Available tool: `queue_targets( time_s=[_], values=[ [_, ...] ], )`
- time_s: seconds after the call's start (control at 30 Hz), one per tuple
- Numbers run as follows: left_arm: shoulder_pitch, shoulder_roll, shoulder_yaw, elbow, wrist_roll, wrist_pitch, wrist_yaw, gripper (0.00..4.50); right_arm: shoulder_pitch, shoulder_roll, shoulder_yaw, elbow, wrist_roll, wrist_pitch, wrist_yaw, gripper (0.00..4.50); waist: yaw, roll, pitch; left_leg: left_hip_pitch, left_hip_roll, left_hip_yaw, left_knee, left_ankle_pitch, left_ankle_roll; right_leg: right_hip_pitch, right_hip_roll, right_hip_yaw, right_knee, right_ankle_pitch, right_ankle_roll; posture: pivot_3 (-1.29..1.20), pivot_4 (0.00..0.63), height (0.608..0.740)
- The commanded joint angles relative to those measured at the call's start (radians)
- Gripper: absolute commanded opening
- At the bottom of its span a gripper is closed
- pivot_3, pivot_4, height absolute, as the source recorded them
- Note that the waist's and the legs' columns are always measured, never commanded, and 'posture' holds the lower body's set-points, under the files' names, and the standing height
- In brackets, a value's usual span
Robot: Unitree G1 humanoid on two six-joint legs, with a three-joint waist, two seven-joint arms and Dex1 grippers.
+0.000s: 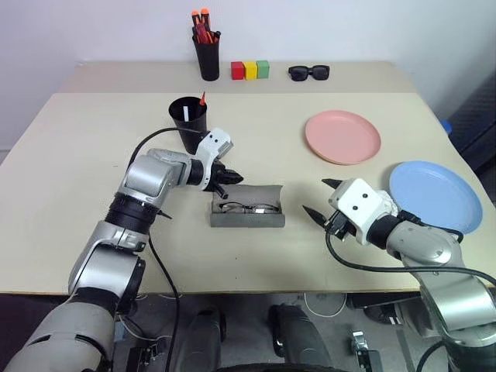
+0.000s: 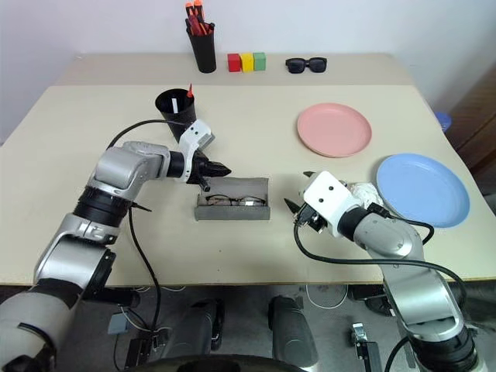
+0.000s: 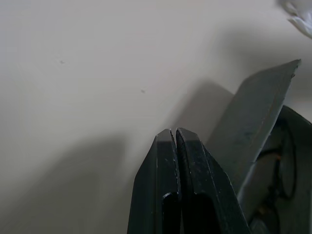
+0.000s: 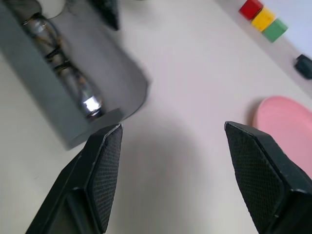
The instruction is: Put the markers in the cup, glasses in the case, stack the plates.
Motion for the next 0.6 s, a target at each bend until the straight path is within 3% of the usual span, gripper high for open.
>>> queue_targets(
  time_s=[0.03,0.37,0.5,0.6],
  values=[
    [0.074,0.039,-0.005,-0.162,-0.01,-0.02,-0.02,0.06,-0.036,-0.004,0.0,0.035,-0.012,-0.038,-0.01,3.37,-0.002,0.0,0.0,0.0,0.0,0.0,0.0,0.0,0.0,0.0,0.0,0.0,0.0,0.0,0.0,0.0,0.15,0.74],
    [0.343,0.106,0.05,-0.426,-0.03,-0.225,-0.056,0.06,-0.148,-0.003,0.02,0.21,-0.042,-0.011,-0.035,3.37,0.001,0.0,0.0,0.0,0.0,0.0,0.0,0.0,0.0,0.0,0.0,0.0,0.0,-0.002,-0.003,0.0,0.15,0.74],
    [0.45,0.079,0.135,-0.476,-0.062,-0.45,-0.067,0.06,-0.228,-0.001,0.059,0.374,-0.1,-0.053,-0.07,3.37,0.001,0.001,0.0,0.0,0.001,0.001,0.0,0.0,0.0,0.0,-0.001,0.001,0.0,-0.001,-0.004,0.0,0.15,0.74],
    [0.499,0.078,0.173,-0.513,-0.107,-0.486,-0.082,0.06,-0.294,-0.008,0.116,0.544,-0.183,-0.156,-0.105,3.37,0.002,0.001,0.0,0.0,0.001,0.002,0.0,0.0,0.0,0.0,-0.001,0.001,0.0,-0.001,-0.004,0.0,0.15,0.74]
  ],
)
